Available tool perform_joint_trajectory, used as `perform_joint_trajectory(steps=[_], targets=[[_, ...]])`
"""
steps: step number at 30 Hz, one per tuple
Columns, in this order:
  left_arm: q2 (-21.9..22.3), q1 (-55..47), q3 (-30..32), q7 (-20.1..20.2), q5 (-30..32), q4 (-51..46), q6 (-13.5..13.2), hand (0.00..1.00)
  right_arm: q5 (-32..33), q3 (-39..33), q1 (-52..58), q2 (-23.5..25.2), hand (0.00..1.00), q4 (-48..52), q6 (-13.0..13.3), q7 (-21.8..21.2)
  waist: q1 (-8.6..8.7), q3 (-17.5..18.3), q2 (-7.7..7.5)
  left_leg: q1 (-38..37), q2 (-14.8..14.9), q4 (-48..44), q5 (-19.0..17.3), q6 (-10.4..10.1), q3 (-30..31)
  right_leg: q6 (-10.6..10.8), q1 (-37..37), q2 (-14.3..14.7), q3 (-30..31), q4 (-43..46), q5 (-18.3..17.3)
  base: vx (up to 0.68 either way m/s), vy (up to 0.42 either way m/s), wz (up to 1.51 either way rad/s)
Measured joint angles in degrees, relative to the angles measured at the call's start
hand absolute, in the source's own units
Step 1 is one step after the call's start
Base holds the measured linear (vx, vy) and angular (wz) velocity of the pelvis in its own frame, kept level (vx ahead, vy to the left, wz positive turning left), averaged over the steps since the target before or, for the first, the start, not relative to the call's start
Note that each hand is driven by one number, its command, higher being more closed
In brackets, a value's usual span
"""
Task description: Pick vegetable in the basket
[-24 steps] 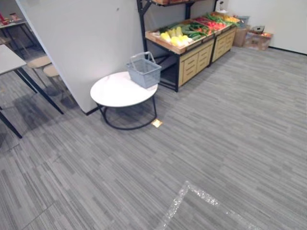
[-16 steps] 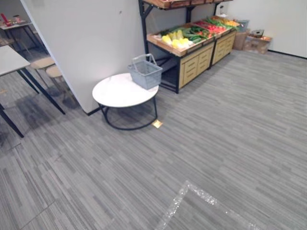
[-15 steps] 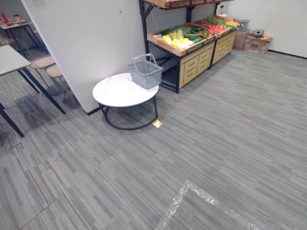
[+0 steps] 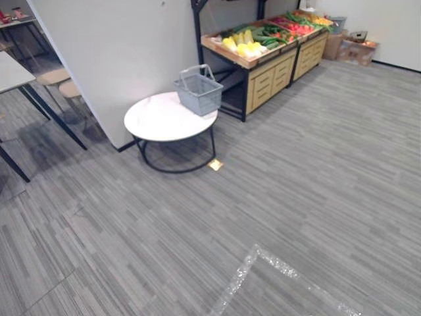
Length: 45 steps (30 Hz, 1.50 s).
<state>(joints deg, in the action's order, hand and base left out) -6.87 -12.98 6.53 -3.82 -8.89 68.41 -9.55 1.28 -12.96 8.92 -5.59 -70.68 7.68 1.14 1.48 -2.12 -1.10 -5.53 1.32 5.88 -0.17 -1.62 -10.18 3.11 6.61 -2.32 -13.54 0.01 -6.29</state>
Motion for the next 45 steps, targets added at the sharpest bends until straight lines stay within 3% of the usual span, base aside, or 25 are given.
perform_joint_trajectory(steps=[4, 11, 21, 22, 23, 24, 25, 26, 28, 29, 30, 32, 34, 35, 37, 38, 39, 40, 42, 43, 45], targets=[[0.0, 0.0, -0.1, 0.1, 0.0, 0.0, 0.0, 0.00, 3.8, 0.0, 0.0, -0.1, 0.00, 0.0, 0.1, -1.7, 0.02, -0.3, -0.02, -0.7, 0.0, 0.0, 0.0, 0.0, 0.0, 0.0, 0.6, 0.0, 0.0, 0.1, 0.0, -0.05, -0.006, -0.01], [0.0, 0.0, -0.5, 0.5, -0.1, 0.0, 0.0, 0.00, 4.4, 0.1, 0.3, -0.2, 0.00, 0.0, 0.1, -4.3, 0.01, -0.6, -0.03, -0.6, 0.0, 0.0, 0.0, 0.0, 0.0, 0.0, 0.5, -0.1, 0.0, -0.2, 0.0, -0.03, 0.000, 0.00], [0.2, 0.0, 2.3, 0.6, -2.3, 0.0, 0.1, 0.00, 4.4, -0.3, -0.1, -0.4, 0.00, 0.0, -0.2, -4.2, -0.08, -1.1, -0.22, 0.5, 0.7, -2.2, -1.3, -0.8, -1.1, -0.8, -0.6, 0.2, 1.1, 1.4, -0.6, 0.00, -0.001, -0.04], [0.3, 0.4, 2.8, 0.6, -2.3, 0.0, 0.1, 0.00, 4.4, -0.3, -0.4, -0.3, 0.00, 0.0, -0.2, -4.2, -0.06, -1.1, -0.31, 1.9, 1.1, -5.5, -2.8, -1.0, -1.4, -1.0, -0.9, 0.1, 1.2, 1.7, -0.7, -0.02, -0.049, -0.17], [0.2, 1.6, 3.8, 0.5, -2.3, -0.2, 0.1, 0.00, 5.7, -0.2, -1.3, -0.1, 0.00, 0.0, -0.1, -4.2, -0.15, -3.2, -0.88, 8.0, 2.9, -19.6, -7.1, -2.7, -1.8, -2.4, -1.0, 0.2, 1.3, 2.3, -1.8, -0.02, -0.047, -0.01], [0.0, 2.2, 4.4, 0.5, -2.3, -0.3, 0.1, 0.00, 5.9, -0.3, -1.5, 0.1, 0.00, 0.0, -0.1, -4.2, 0.04, -4.0, -1.03, 11.2, 3.8, -26.4, -7.6, -2.9, -1.6, -2.5, -0.4, 0.4, 0.9, 2.2, -2.0, -0.06, -0.083, 0.07], [-0.1, 2.9, 5.9, 0.5, -2.4, -0.6, 0.1, 0.00, 6.1, -0.5, -1.5, -0.1, 0.00, 0.0, -0.2, -4.2, -0.02, -5.2, -0.85, 15.8, 5.7, -36.5, -7.5, -2.6, -1.5, -2.7, 0.4, 0.8, 0.5, 2.2, -2.2, -0.04, -0.055, 0.17], [1.0, 3.0, 7.1, 0.6, -3.6, -1.2, 0.2, 0.00, 6.1, -1.1, -1.3, -0.6, 0.00, 0.0, -0.2, -4.1, -0.17, -6.5, 0.62, 19.4, 8.2, -45.8, -6.2, -1.6, -1.5, -3.2, 2.1, 2.1, 0.2, 2.2, -2.6, -0.03, -0.051, 0.13], [1.9, 2.6, 9.0, 0.7, -5.5, -1.4, 0.2, 0.00, 6.0, -2.7, -0.9, -0.5, 0.00, 0.0, -0.5, -3.7, -0.37, -7.1, 0.47, 21.9, 9.3, -53.2, -2.1, -1.9, -1.2, -3.4, 4.2, 2.0, 0.5, 2.2, -3.5, 0.06, 0.020, 0.03], [2.5, 2.6, 10.4, 0.7, -6.6, -2.0, 0.2, 0.00, 5.9, -2.8, -1.7, -0.7, 0.00, 0.2, -0.9, -3.4, -0.51, -7.2, 0.58, 24.6, 8.2, -56.4, -2.8, -2.7, 0.5, -3.6, 4.8, 1.6, 1.2, 2.3, -3.8, 0.11, 0.052, -0.08], [2.7, 2.5, 10.5, 0.7, -6.7, -2.2, 0.2, 0.00, 5.9, -2.9, -2.4, -0.8, 0.00, 0.1, -1.2, -3.1, -0.58, -7.3, 0.62, 25.4, 7.3, -55.5, -4.3, -2.7, 1.6, -3.6, 4.9, 1.2, 1.4, 2.3, -3.9, 0.15, 0.102, -0.24], [3.1, 2.5, 9.9, 0.8, -7.2, -2.3, 0.2, 0.00, 6.0, -3.6, -5.5, -0.9, 0.00, 0.1, -1.1, -3.0, -2.23, -7.5, 0.82, 26.4, 5.2, -42.6, -5.5, -2.6, 2.9, -3.6, 4.6, -0.4, 3.7, 2.1, -4.0, 0.20, 0.153, -0.49], [3.5, 2.5, 9.5, 0.8, -7.9, -2.3, 0.2, 0.00, 6.0, -3.5, -6.5, -0.6, 0.00, 0.9, -1.0, -3.0, -2.56, -7.7, 1.51, 26.3, 5.4, -30.9, -3.7, -2.3, 2.9, -2.7, 4.6, -0.9, 4.0, 1.6, -4.5, 0.21, 0.173, -0.26], [4.1, 2.5, 9.7, 0.6, -7.9, -2.3, 0.2, 0.00, 6.0, -1.9, -6.4, -0.9, 0.00, 1.9, -0.9, -2.8, -2.62, -7.6, 2.20, 25.8, 6.1, -19.0, -0.7, -2.6, 3.1, -1.1, 5.0, -1.3, 4.1, 1.2, -5.5, 0.26, 0.237, -0.04], [4.4, 2.4, 9.8, 0.3, -7.9, -2.3, 0.2, 0.00, 6.0, 0.2, -6.5, -1.4, 0.00, 2.6, -0.7, -2.8, -2.93, -7.5, 2.70, 25.5, 7.1, -11.3, 1.0, -2.5, 3.1, 0.7, 6.7, -2.2, 4.6, 1.2, -7.5, 0.41, 0.348, -0.09], [4.3, 2.3, 9.8, 0.3, -7.9, -2.2, 0.2, 0.00, 6.0, 0.7, -6.6, -1.2, 0.00, 2.6, -0.5, -2.7, -3.25, -7.4, 2.57, 25.5, 7.4, -12.5, 4.2, -2.4, 1.7, 2.1, 7.9, -3.4, 4.9, 1.4, -9.3, 0.46, 0.379, -0.17], [4.0, 1.9, 9.8, 0.4, -7.9, -2.2, 0.1, 0.00, 6.0, 1.1, -6.7, -0.9, 0.00, 2.6, -0.2, -2.7, -3.41, -6.9, 1.82, 25.9, 6.3, -15.5, 6.4, -1.3, 0.1, 1.6, 8.8, -5.5, 5.1, 1.8, -11.0, 0.47, 0.367, -0.19], [3.5, 1.6, 9.9, 0.4, -7.9, -2.1, 0.1, 0.00, 6.0, 1.2, -6.6, -0.3, 0.00, 2.3, -0.1, -2.8, -3.51, -6.1, 0.52, 26.7, 5.1, -17.4, 6.2, -1.2, -0.6, 0.8, 8.6, -7.0, 5.5, 2.5, -11.4, 0.39, 0.237, -0.15], [1.8, 3.0, 9.6, 0.3, -7.3, -1.1, 0.1, 0.00, 5.9, 1.3, -6.9, 1.5, 0.00, 2.2, 0.5, -3.2, -3.12, -3.4, -1.81, 28.7, 0.5, -19.4, 2.3, 2.0, -1.9, 1.0, 3.0, -11.4, 8.4, 10.9, -8.9, 0.57, 0.294, 0.17], [1.7, 3.5, 9.5, 0.4, -6.8, -1.1, 0.1, 0.00, 5.9, 0.9, -6.9, 1.6, 0.00, 2.2, 0.5, -3.3, -3.20, -3.3, -1.96, 28.1, -0.2, -18.9, 1.8, 2.5, -2.0, 1.3, 1.8, -11.9, 9.4, 13.4, -7.7, 0.66, 0.344, 0.29], [1.1, 4.1, 9.0, 0.4, -5.6, -0.9, 0.2, 0.00, 5.5, -3.1, -6.3, 1.7, 0.00, 1.0, 0.3, -3.8, -3.16, -3.5, -2.40, 21.7, -2.8, -16.1, -0.8, 3.7, -2.6, 2.3, -4.2, -14.4, 11.5, 31.6, 1.1, 0.54, 0.280, 0.07]])
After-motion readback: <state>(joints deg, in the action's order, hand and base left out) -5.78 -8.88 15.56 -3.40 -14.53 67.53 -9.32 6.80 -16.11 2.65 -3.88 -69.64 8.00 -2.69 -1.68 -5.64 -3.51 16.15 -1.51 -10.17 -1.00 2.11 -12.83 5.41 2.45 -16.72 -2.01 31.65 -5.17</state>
